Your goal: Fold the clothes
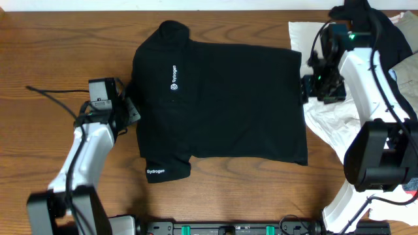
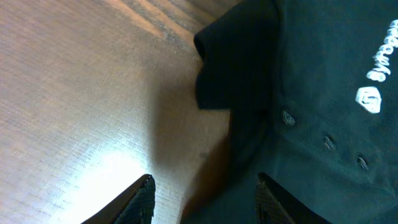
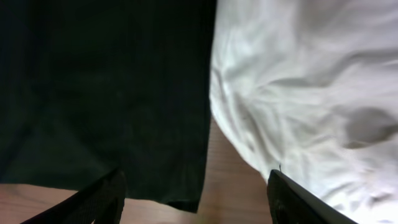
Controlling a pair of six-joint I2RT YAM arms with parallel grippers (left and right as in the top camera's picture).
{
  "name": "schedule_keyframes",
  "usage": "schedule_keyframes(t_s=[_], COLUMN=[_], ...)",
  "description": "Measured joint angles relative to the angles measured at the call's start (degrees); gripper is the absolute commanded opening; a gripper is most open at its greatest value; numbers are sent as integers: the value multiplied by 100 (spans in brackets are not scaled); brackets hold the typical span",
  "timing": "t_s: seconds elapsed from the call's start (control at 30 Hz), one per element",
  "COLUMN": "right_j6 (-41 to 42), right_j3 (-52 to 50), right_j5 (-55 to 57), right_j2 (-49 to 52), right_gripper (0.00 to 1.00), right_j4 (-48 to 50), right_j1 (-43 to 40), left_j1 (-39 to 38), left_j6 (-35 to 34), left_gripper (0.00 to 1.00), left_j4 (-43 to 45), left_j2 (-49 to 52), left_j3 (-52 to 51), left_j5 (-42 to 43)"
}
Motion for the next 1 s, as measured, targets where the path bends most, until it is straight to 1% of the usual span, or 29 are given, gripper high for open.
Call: schedule_keyframes(t_s=[0.23,0.5,0.7,0.97,1.0], right_j6=[0,0,0,0,0], right_j3=[-1010,-1764,-1963,-1982,-1982], right_j5=[-459,-645,-667,-669,-669], right_j2=[0,0,0,0,0], right_gripper=[73,74,75,75,75], right_j4=[660,1145,1255,1252,1255], right_j1=[0,0,0,0,0], left_j1=[9,199,234,234,234], left_j6=[205,516,575,627,638], left_gripper=[52,52,51,51,40], left_j4=[1134,2577,2966,2990,3023], left_j2=[837,1272,1344,1801,1847], left_j3=[2,0,2,2,0], left_j5=[146,173,203,422,450])
